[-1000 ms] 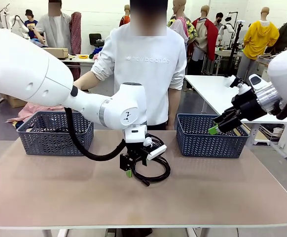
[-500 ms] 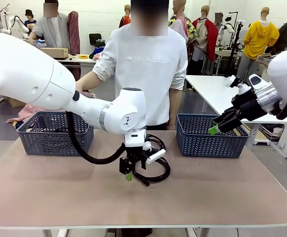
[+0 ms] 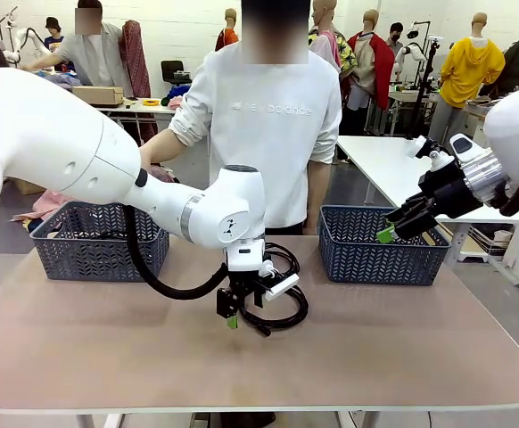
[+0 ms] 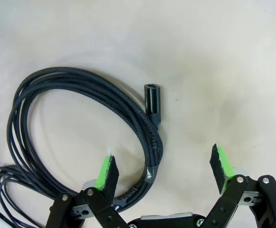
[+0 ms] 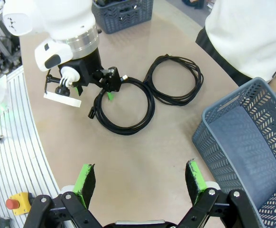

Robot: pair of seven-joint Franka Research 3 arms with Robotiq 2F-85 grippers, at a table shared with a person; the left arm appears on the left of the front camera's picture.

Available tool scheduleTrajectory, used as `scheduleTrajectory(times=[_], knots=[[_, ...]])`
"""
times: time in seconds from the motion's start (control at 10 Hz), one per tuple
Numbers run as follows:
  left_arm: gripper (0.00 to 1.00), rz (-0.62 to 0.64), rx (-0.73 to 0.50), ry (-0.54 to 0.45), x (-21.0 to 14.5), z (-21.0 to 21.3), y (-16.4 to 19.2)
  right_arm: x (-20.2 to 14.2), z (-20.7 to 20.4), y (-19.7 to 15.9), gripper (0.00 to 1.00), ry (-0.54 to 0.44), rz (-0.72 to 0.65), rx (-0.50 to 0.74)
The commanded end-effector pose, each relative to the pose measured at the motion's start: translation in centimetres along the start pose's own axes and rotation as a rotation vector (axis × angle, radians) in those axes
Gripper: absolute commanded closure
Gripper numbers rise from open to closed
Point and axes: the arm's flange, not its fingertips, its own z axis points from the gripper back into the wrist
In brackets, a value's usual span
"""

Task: Organize the cables according to human instructions.
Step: Pick up a bundle of cables and place it in the basket indicated by the human.

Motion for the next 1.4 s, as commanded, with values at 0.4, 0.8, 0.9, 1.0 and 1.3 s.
scheduleTrajectory(times=[0.4, 0.8, 0.9, 1.0, 1.3], knots=[[0.34, 0.039, 0.023, 0.037, -0.7, -0.2, 0.5, 0.0, -0.1, -0.4, 0.00, -0.036, 0.018, 0.014], [0.68, 0.043, 0.027, 0.047, -0.9, -0.3, 0.7, 0.0, -0.1, -0.4, 0.00, -0.036, 0.018, 0.014], [0.80, 0.042, 0.025, 0.048, -0.9, -0.3, 0.7, 0.0, -0.1, -0.4, 0.00, -0.036, 0.018, 0.014], [0.86, 0.035, 0.022, 0.050, -0.8, -0.1, 0.6, 0.0, -0.1, -0.4, 0.00, -0.036, 0.018, 0.014], [1.00, -0.003, 0.038, 0.044, 0.1, 1.7, -0.7, 0.0, -0.1, -0.4, 0.00, -0.036, 0.018, 0.014]])
